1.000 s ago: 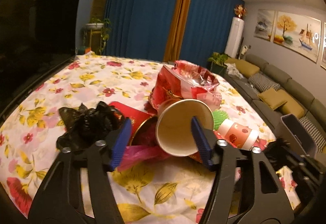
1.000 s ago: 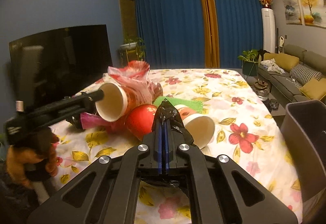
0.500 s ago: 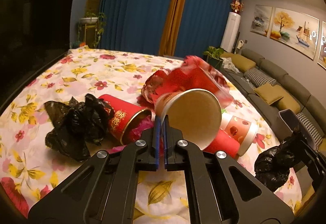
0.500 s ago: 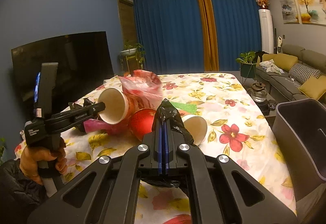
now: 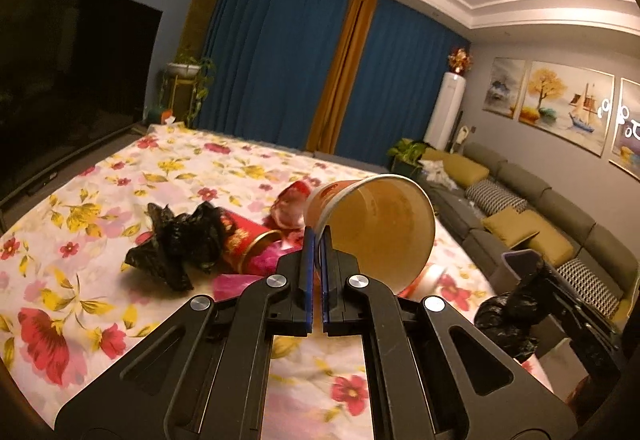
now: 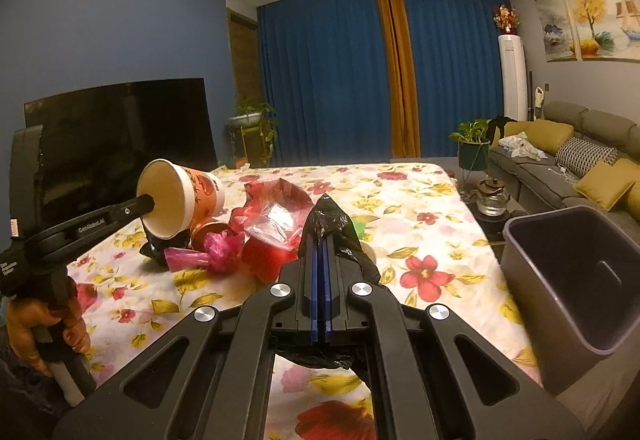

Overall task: Collect trash
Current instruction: 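Carry the black bag and paper cup over the grey bin with both tools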

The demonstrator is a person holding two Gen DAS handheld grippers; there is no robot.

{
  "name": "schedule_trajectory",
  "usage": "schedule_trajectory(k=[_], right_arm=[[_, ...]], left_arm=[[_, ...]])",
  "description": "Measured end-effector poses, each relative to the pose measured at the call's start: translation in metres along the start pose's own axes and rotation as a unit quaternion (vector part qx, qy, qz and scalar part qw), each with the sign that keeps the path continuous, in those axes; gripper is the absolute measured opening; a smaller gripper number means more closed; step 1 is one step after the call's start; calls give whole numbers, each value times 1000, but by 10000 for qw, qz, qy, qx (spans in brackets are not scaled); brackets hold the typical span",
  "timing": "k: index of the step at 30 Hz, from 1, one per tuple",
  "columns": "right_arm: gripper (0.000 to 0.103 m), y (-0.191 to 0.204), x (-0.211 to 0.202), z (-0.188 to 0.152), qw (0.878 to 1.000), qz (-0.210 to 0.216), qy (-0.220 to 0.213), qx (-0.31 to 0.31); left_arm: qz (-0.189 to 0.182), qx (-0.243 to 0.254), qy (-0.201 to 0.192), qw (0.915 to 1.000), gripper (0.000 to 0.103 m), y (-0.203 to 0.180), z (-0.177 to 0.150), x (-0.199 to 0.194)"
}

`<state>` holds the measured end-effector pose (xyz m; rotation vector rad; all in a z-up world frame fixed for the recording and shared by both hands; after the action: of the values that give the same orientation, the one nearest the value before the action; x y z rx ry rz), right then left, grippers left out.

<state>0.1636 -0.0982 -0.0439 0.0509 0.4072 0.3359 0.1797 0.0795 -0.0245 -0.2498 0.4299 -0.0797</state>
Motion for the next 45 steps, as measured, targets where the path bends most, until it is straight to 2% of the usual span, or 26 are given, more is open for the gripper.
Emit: schedule_trajectory(k=[11,22,33,45], right_arm=[[3,-26,-39,10,9990,-272,-343,7],[3,-65,-69,18,9962,-655,-569,95],[3,-115,-102,23,9886,-1213,-863,239],[3,-181,-126,29,9740,-1891,-1157,461]], left_arm=[[-409,348,-13,9986,2,-64,-8,-8],[-841,692,115,9940,2,-132,-16,6],[-1281,1184,147,9846,2,-212,-26,22],[-1751,1551,184,9721,2,-287,-36,43]])
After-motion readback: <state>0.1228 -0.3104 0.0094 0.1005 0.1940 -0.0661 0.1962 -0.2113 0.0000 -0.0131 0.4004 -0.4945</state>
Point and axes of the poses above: each gripper's, at about its wrist camera, not at the fingertips, and x roughly the way its jaws point, y to its left, z to its top, the point moved 6 cm from there along x, roughly the way its jaws point, and after that the axes turned 4 degrees about y, right-handed, at the moved point
